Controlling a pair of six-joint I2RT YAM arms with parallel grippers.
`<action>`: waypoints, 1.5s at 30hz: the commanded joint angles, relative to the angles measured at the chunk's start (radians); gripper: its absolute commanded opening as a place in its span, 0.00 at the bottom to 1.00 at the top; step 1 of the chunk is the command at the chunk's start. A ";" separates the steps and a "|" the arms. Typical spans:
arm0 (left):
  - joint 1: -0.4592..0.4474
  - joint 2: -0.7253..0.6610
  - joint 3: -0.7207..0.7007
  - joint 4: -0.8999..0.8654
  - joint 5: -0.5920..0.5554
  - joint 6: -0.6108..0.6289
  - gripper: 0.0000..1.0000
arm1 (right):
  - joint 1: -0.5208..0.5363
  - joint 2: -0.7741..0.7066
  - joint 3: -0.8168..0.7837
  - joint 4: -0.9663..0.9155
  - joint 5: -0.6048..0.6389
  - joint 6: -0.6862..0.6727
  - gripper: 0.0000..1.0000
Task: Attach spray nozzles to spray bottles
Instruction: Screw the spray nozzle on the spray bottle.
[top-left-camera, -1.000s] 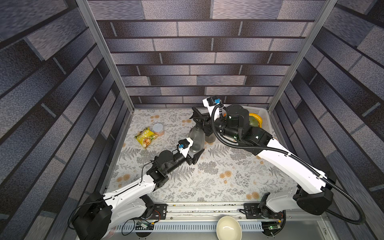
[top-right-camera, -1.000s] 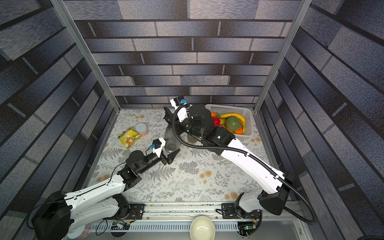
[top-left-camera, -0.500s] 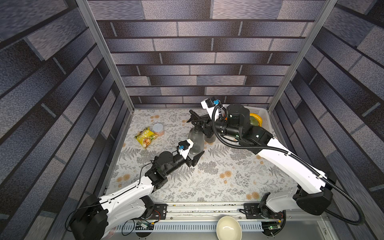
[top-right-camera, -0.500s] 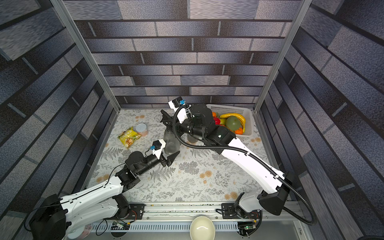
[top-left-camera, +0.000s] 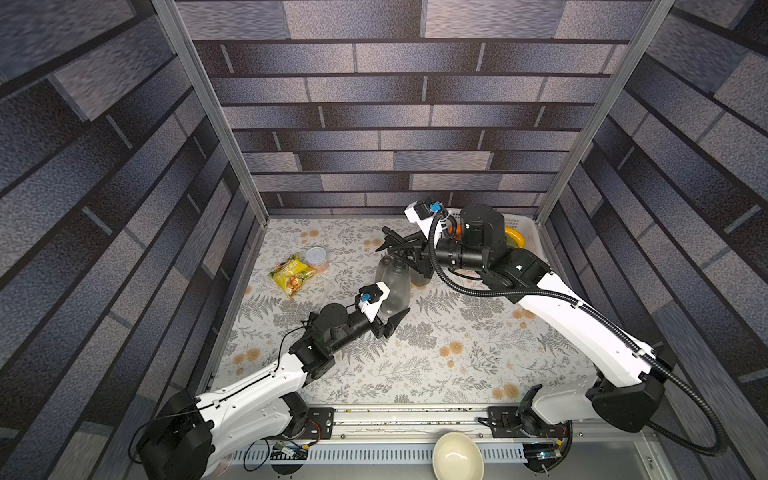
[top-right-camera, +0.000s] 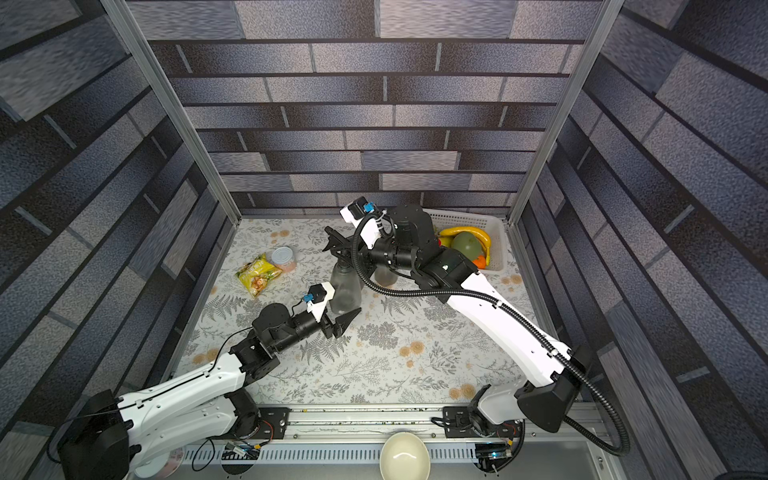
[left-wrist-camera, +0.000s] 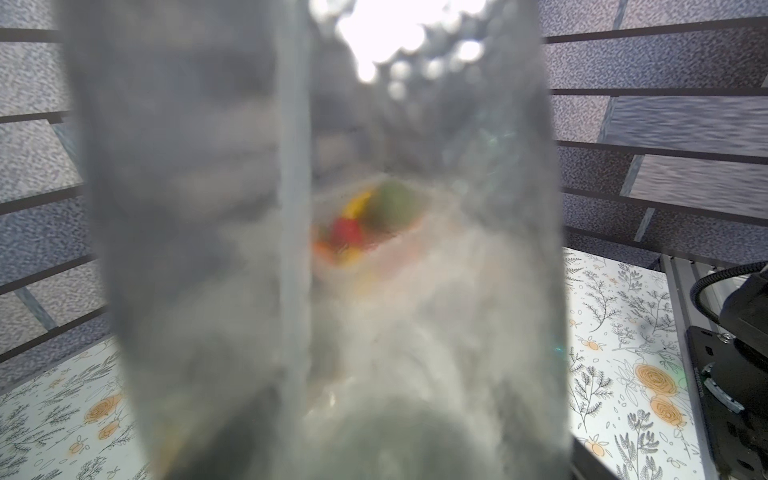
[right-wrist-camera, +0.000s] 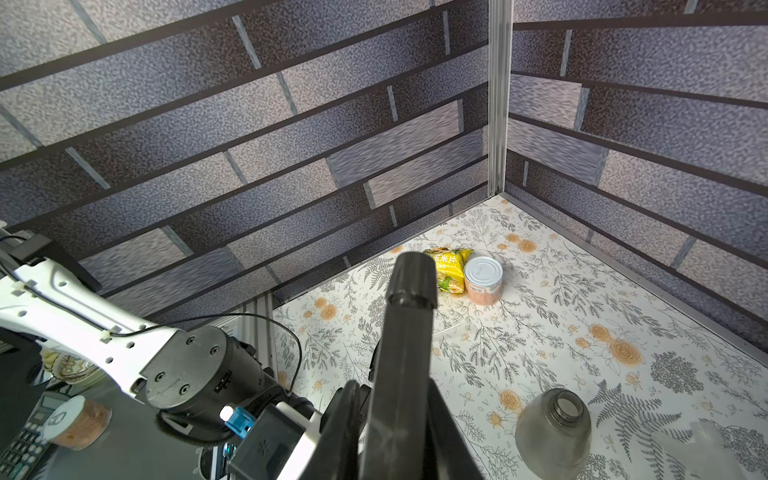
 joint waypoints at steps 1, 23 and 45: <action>0.003 -0.037 0.062 0.110 -0.024 -0.023 0.75 | 0.006 0.008 -0.025 -0.154 -0.092 -0.044 0.19; -0.050 0.102 0.148 0.192 -0.127 0.026 0.75 | 0.241 0.027 -0.047 -0.174 0.972 0.342 0.22; -0.075 0.111 0.126 0.189 -0.167 0.085 0.75 | 0.293 -0.014 0.049 -0.087 1.014 0.266 0.42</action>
